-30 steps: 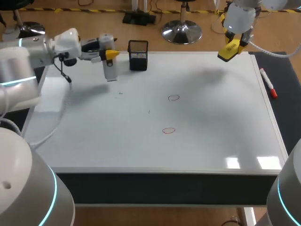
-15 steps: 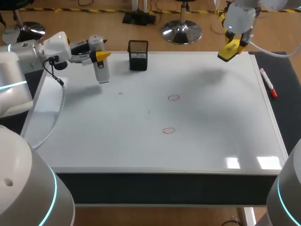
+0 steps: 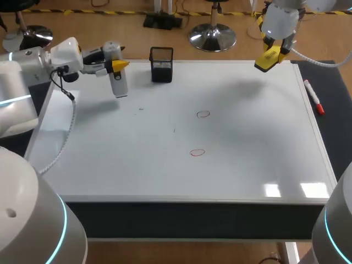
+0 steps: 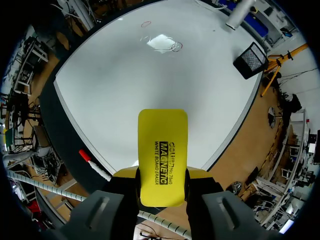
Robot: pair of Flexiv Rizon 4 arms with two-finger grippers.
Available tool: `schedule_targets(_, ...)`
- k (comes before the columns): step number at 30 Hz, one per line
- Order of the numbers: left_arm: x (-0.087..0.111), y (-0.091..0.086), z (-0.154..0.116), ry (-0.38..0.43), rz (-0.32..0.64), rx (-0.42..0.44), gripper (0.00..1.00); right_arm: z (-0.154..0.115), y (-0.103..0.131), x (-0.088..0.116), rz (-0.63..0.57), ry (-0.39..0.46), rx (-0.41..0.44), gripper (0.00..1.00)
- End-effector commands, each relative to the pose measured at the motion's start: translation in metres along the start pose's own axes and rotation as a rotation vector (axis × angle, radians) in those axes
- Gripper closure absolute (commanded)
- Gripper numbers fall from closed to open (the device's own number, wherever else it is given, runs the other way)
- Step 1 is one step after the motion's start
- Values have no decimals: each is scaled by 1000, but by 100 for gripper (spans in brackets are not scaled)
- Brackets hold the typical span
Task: Pick up the inspection probe, press it on each red-marked spot on the whiteboard one by one, put down the probe, pick up the eraser, and wipe off all the red marks.
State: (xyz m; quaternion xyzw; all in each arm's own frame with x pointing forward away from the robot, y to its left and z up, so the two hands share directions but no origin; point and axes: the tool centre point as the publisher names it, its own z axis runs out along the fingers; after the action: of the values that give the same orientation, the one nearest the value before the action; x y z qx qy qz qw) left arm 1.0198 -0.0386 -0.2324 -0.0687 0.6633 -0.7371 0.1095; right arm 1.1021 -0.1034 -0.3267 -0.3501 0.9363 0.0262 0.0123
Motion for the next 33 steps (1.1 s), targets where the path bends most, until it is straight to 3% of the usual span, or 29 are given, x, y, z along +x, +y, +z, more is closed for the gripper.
schedule_targets(1, 1, 0, 0, -4, 4, 2, 100, 0, 17, -9, -47, -21, 18, 100)
schedule_targets(20, 1, 0, 0, -4, 4, 2, 100, 16, 167, -57, -389, -45, -12, 100)
schedule_targets(28, 1, 0, 0, -4, 4, 2, 100, 30, 225, -74, -477, -76, -52, 100)
schedule_targets(33, 1, 0, 0, -4, 4, 2, 100, 48, 248, -80, -495, -65, -59, 100)
